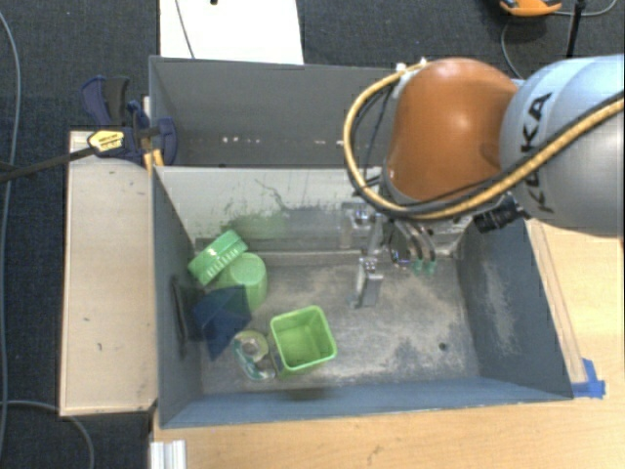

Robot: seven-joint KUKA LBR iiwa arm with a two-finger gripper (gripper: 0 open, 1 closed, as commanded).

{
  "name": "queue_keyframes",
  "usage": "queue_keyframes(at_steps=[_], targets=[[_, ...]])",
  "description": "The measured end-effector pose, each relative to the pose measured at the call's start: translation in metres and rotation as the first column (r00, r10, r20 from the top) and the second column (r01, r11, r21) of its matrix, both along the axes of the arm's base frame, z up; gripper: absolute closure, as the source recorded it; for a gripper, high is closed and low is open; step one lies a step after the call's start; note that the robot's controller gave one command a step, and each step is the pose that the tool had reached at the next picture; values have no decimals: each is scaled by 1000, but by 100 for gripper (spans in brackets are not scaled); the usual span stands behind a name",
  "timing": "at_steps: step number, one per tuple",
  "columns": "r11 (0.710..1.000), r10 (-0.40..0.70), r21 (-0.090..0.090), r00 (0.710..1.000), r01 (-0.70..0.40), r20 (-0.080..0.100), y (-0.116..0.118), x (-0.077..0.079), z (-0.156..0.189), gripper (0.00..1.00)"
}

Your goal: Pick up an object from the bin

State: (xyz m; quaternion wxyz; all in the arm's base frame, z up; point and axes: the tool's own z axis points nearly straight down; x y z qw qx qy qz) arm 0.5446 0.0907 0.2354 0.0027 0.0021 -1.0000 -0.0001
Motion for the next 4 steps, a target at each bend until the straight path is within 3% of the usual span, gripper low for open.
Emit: queue_keyframes(at_steps=[1,2,3,4], targets=[[1000,-3,1,1000,3,9,-1,1,5,0],[997,77,1,997,-77,11,17,-11,-44,0],[920,391,0,920,-391,7,50,-38,-70,0],[901,435,-1,900,-435,12,55,-32,-98,0]])
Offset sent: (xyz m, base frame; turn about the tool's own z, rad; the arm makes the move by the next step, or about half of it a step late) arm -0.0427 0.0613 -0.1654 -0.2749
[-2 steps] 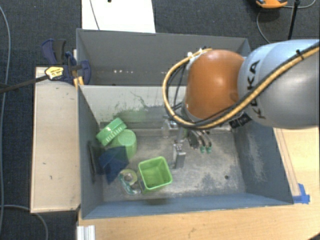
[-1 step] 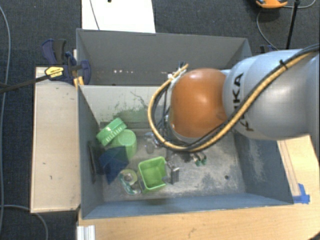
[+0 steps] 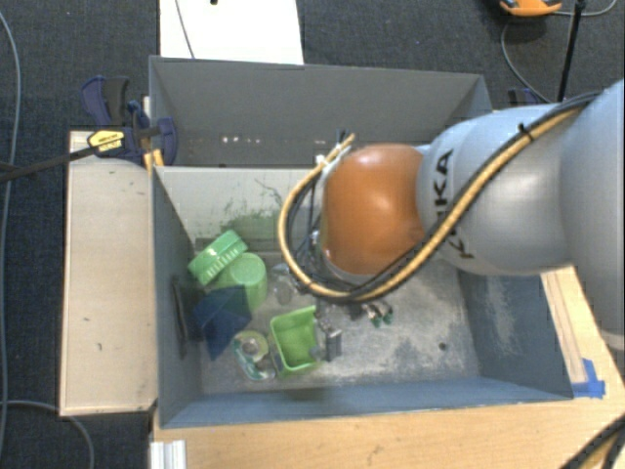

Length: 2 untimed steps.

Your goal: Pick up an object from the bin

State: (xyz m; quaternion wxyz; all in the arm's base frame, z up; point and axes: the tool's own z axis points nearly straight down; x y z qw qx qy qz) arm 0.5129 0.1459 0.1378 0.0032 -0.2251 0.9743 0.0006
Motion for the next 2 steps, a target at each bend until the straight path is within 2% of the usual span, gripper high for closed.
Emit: queue_keyframes(at_steps=[1,2], targets=[[993,115,-1,993,-115,2,2,7,-55,0],[1000,-5,1,1000,5,0,3,1,-67,100]])
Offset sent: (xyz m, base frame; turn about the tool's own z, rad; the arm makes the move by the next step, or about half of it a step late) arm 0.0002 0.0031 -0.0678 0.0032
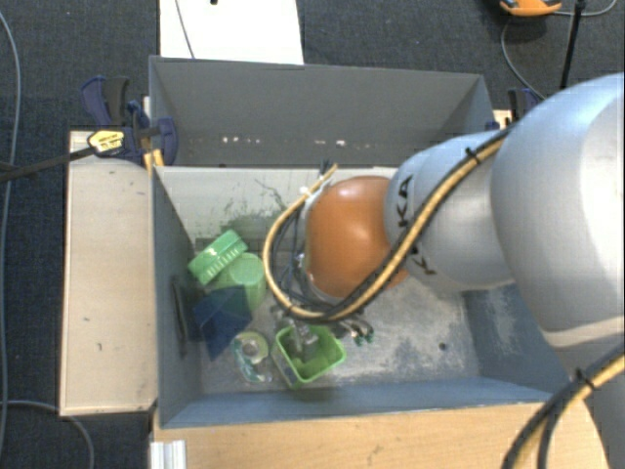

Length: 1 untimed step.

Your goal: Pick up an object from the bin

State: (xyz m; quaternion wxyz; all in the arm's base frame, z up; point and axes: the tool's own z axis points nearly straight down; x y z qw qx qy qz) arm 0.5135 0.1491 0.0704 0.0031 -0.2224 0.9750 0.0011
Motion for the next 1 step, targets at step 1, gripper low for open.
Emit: queue_keyframes(at_steps=[1], targets=[[1000,0,0,1000,0,0,0,0,0,100]])
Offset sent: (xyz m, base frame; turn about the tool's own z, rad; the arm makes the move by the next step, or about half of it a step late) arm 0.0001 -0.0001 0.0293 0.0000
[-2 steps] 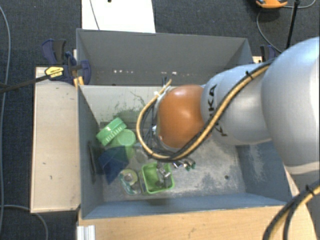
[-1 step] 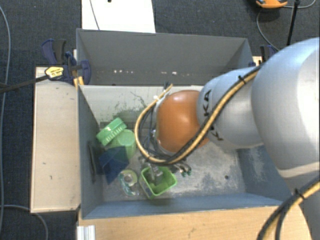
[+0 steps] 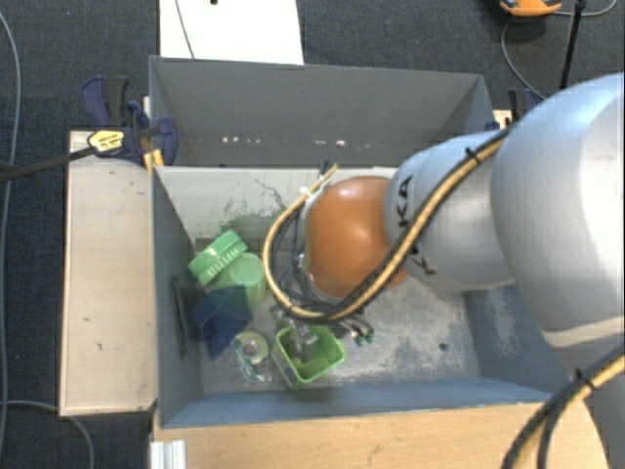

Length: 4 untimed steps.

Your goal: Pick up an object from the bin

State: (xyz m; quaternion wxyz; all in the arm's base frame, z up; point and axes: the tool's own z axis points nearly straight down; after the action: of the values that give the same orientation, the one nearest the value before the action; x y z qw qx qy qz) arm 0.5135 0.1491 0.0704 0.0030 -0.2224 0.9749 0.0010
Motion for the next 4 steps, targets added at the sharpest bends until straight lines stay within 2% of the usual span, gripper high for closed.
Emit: queue_keyframes(at_steps=[4], targets=[[1000,-3,1,1000,3,1,0,0,22,100]])
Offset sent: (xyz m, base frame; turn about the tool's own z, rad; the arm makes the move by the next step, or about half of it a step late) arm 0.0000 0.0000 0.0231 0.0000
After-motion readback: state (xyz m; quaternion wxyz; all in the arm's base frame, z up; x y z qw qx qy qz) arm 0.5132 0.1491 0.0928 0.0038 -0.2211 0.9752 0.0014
